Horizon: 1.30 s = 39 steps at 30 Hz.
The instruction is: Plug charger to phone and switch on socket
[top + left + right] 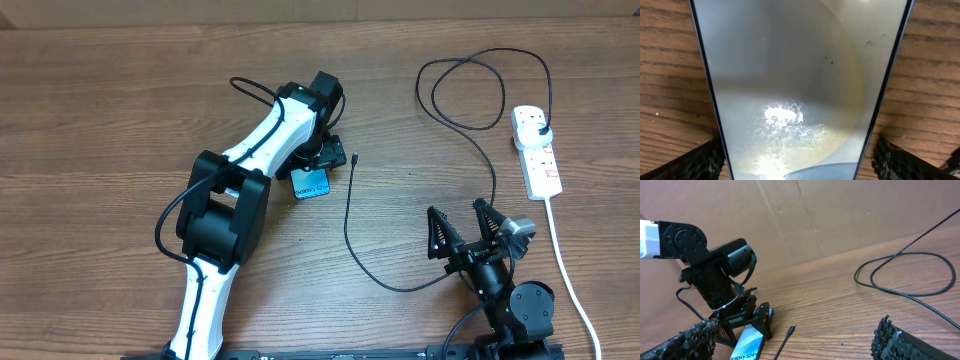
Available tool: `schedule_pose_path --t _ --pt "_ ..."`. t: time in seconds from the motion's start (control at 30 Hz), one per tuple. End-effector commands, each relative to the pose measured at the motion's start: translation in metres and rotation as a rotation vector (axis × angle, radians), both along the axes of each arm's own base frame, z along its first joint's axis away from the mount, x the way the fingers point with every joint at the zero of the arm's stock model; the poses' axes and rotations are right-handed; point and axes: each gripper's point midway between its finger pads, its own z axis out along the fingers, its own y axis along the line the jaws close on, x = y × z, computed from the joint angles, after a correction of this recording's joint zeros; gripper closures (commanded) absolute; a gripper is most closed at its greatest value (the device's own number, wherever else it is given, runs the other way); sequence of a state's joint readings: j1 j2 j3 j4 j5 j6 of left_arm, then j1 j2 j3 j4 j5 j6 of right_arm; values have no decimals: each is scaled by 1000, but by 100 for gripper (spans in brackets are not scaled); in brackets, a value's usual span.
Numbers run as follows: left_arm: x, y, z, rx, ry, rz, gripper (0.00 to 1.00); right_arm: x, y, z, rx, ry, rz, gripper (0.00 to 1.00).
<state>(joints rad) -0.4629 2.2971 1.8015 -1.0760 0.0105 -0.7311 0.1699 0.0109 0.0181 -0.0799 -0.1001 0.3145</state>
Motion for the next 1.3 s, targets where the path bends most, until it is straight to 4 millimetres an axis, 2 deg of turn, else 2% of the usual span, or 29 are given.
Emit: schedule_pose_path --t 0.0,0.53,0.77,1.27 --pt "5 12 -16 37 8 35 0 1 -2 -2 3 0 -10 0" --pt "4 20 -23 47 14 36 0 1 -2 -2 3 0 -10 0" --pt "-6 25 -34 58 38 36 1 1 -2 -2 3 0 -9 0" --pt "-9 26 -36 60 49 36 16 1 -2 -2 3 0 -10 0"
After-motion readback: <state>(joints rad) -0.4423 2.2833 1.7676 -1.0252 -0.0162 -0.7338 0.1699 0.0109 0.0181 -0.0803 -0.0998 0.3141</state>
